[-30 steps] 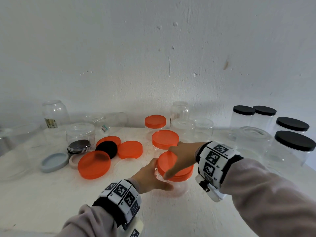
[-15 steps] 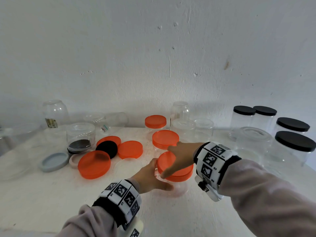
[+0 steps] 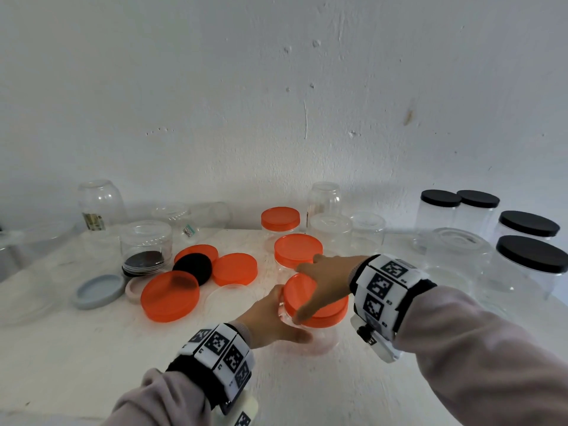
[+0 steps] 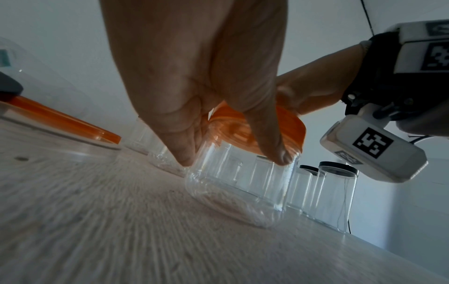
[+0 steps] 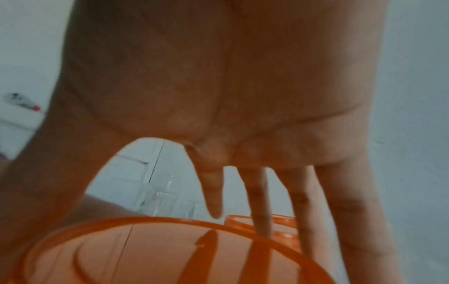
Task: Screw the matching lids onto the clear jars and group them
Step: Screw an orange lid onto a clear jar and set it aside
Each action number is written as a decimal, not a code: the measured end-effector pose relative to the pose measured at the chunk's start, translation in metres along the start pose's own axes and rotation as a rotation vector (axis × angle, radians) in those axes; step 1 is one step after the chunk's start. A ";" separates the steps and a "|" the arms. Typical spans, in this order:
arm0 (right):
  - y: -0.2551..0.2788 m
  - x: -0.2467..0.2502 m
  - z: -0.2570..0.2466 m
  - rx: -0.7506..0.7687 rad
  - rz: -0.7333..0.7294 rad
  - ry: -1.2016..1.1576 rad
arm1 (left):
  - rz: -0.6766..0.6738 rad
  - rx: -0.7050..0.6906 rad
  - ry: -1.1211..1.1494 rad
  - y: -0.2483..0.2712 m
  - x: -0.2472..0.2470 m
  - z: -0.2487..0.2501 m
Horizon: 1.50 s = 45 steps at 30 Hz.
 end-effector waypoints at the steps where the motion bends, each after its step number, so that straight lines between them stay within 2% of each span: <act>1: 0.001 0.001 -0.001 0.023 -0.025 -0.023 | 0.000 0.002 0.007 0.000 0.000 0.000; 5: 0.001 0.004 -0.002 0.058 -0.044 -0.055 | 0.006 0.002 0.016 0.000 0.000 -0.001; 10: 0.000 0.002 -0.001 0.000 0.020 0.017 | 0.007 -0.013 -0.029 -0.001 0.000 0.000; 18: 0.004 0.005 -0.003 0.061 -0.071 0.010 | 0.002 -0.004 0.012 -0.002 0.000 -0.002; 31: 0.002 -0.008 0.004 0.034 0.076 -0.005 | 0.004 -0.006 0.000 -0.002 -0.001 -0.001; 45: 0.014 -0.025 0.000 0.000 0.292 -0.070 | -0.047 -0.028 -0.143 -0.002 0.004 0.004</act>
Point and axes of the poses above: each hand's wrist, its own y-axis away from the middle knuckle, its own x-axis out of the back of the hand, z = x × y, the point moved 6 cm from there along -y, towards the middle knuckle, and after that the axes turned 13 degrees about z, right-handed, at the moved point
